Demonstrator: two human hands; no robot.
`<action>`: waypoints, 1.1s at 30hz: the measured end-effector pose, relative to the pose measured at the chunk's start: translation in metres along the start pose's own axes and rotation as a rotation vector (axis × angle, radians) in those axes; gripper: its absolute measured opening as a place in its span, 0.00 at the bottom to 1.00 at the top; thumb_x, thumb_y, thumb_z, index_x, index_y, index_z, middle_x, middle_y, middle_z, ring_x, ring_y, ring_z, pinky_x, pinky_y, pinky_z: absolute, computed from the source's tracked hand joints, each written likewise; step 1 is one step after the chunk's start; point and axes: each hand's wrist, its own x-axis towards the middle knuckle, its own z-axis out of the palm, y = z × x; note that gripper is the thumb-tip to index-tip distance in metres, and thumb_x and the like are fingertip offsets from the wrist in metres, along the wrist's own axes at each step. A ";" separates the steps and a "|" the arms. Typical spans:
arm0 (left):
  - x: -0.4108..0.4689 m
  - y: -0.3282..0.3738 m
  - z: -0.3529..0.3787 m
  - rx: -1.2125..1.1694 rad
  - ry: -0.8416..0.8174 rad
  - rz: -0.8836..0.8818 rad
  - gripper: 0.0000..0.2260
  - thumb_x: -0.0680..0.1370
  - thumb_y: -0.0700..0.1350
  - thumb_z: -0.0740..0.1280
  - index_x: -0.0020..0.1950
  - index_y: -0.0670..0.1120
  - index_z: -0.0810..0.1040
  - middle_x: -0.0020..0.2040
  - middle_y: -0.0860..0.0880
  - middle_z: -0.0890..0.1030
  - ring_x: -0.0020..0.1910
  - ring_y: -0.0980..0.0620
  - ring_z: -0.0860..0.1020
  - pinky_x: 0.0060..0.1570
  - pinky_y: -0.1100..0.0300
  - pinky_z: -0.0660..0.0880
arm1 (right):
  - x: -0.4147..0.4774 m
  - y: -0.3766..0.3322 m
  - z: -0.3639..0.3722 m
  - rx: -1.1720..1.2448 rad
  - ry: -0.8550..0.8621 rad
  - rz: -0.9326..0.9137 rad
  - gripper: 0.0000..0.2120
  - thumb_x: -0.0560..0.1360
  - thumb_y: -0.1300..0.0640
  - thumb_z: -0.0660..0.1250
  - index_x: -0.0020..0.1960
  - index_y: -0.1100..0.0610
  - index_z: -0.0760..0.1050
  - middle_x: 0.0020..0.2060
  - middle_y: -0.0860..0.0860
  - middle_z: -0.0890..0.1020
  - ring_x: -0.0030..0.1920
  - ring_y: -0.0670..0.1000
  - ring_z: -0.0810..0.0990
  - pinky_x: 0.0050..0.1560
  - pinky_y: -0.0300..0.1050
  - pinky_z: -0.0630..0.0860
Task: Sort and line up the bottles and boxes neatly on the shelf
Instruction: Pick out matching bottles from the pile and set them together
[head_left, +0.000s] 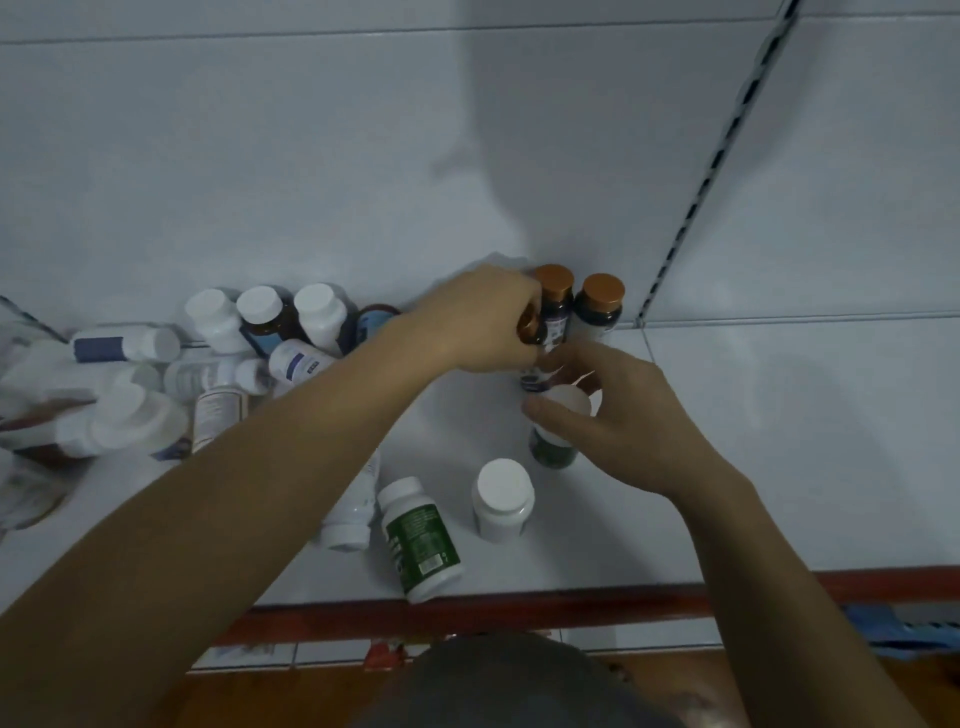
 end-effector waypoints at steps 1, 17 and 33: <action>0.007 0.006 0.002 0.006 0.018 -0.010 0.13 0.73 0.50 0.75 0.53 0.48 0.78 0.46 0.48 0.81 0.45 0.48 0.80 0.45 0.51 0.79 | -0.002 0.000 -0.002 0.003 -0.038 0.005 0.17 0.74 0.44 0.74 0.60 0.45 0.76 0.51 0.39 0.79 0.49 0.38 0.77 0.44 0.29 0.69; -0.142 -0.076 -0.049 -0.004 0.035 -0.179 0.19 0.76 0.59 0.71 0.65 0.56 0.75 0.54 0.56 0.80 0.46 0.59 0.77 0.45 0.61 0.74 | -0.005 -0.048 0.010 -0.042 -0.101 -0.344 0.20 0.74 0.38 0.70 0.63 0.41 0.72 0.58 0.41 0.75 0.57 0.42 0.74 0.53 0.33 0.69; -0.205 -0.077 0.060 -0.309 0.357 -0.358 0.33 0.68 0.61 0.78 0.71 0.58 0.71 0.68 0.57 0.66 0.61 0.59 0.70 0.60 0.58 0.70 | 0.091 -0.078 0.066 -0.329 -0.201 -0.370 0.14 0.74 0.52 0.72 0.59 0.51 0.77 0.53 0.52 0.80 0.53 0.54 0.77 0.51 0.49 0.75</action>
